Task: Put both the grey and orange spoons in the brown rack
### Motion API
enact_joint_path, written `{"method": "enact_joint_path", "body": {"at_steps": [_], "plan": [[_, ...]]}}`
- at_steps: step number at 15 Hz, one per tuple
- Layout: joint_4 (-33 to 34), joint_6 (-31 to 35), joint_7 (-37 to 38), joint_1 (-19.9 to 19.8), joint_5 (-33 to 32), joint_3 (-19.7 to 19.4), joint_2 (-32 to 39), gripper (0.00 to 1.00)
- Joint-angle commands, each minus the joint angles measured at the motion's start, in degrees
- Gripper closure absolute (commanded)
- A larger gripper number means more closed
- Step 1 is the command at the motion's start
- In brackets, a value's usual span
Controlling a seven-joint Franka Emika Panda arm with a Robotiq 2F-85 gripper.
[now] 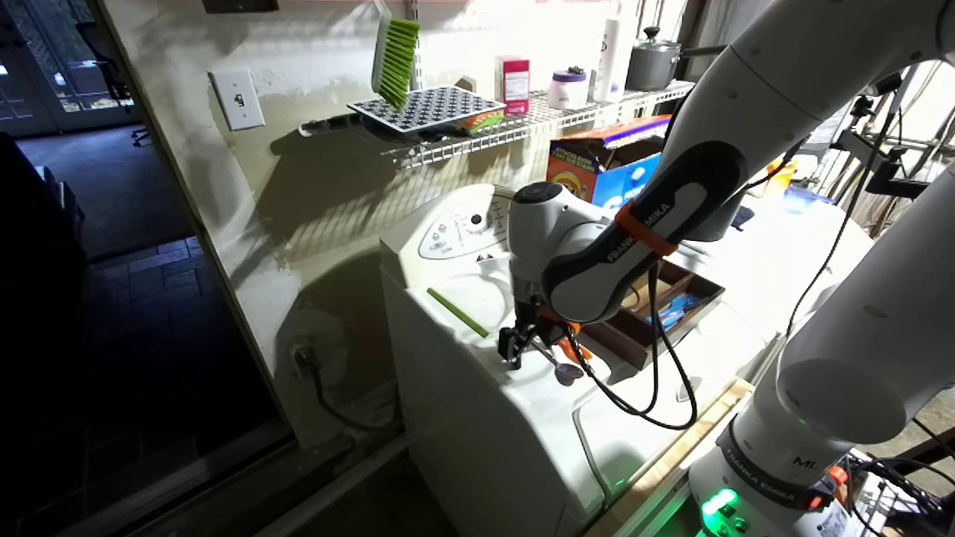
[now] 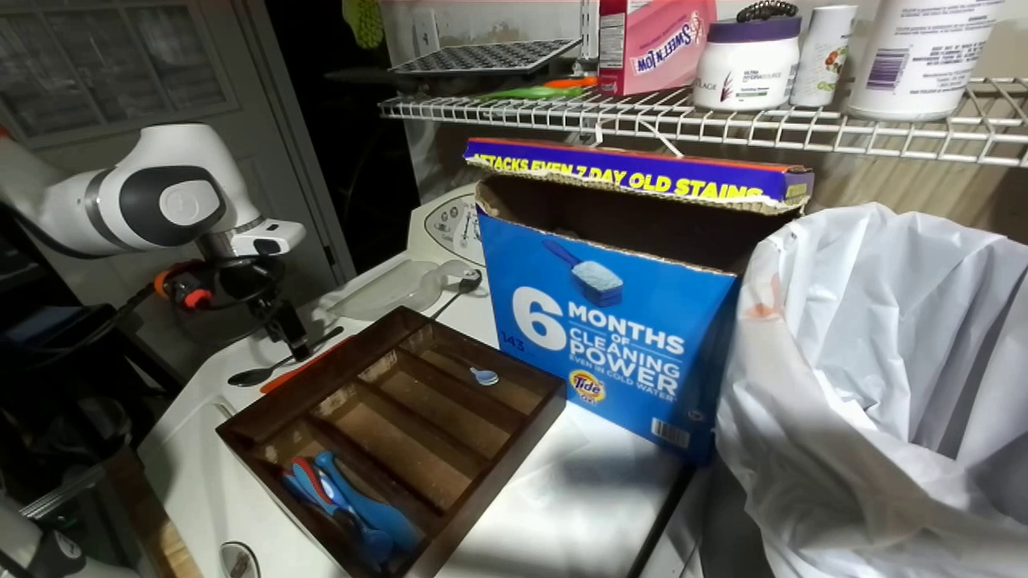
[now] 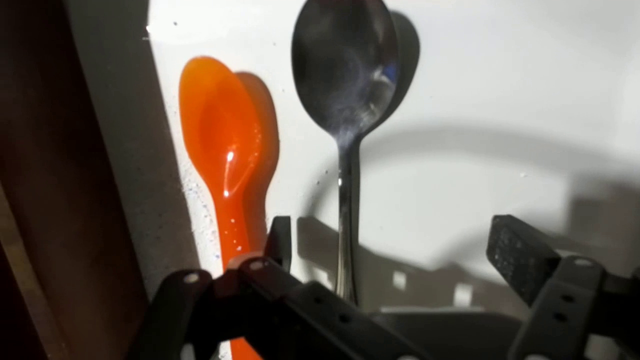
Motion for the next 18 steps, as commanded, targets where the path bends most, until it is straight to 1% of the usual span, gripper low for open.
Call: {"method": "enact_joint_path", "body": {"at_steps": [1,2,3,5,6,10,13,14,15,18], "plan": [[0.0,-1.28,1.41,-0.45,-1.77,-0.48,-0.5,0.0],[0.0,-1.26,1.48,-0.43,-1.8,-0.48,-0.54,0.19],[0.02,-1.23,1.5,-0.4,-1.83,-0.46,-0.58,0.27],[0.2,-1.28,1.5,-0.44,-1.86,-0.46,-0.84,0.4],[0.26,-1.35,1.5,-0.44,-1.79,-0.45,-0.95,0.48],[0.39,-1.76,1.52,-0.55,-1.7,-0.47,-0.91,0.75],[0.47,-2.24,1.61,-0.77,-1.64,-0.59,-1.32,0.97],[0.47,-2.44,1.61,-0.82,-1.58,-0.61,-1.51,1.0],[0.48,-2.64,1.61,-0.85,-1.49,-0.62,-1.67,1.0],[0.47,-3.63,1.33,-1.15,-1.16,-0.87,-1.93,0.98]]}}
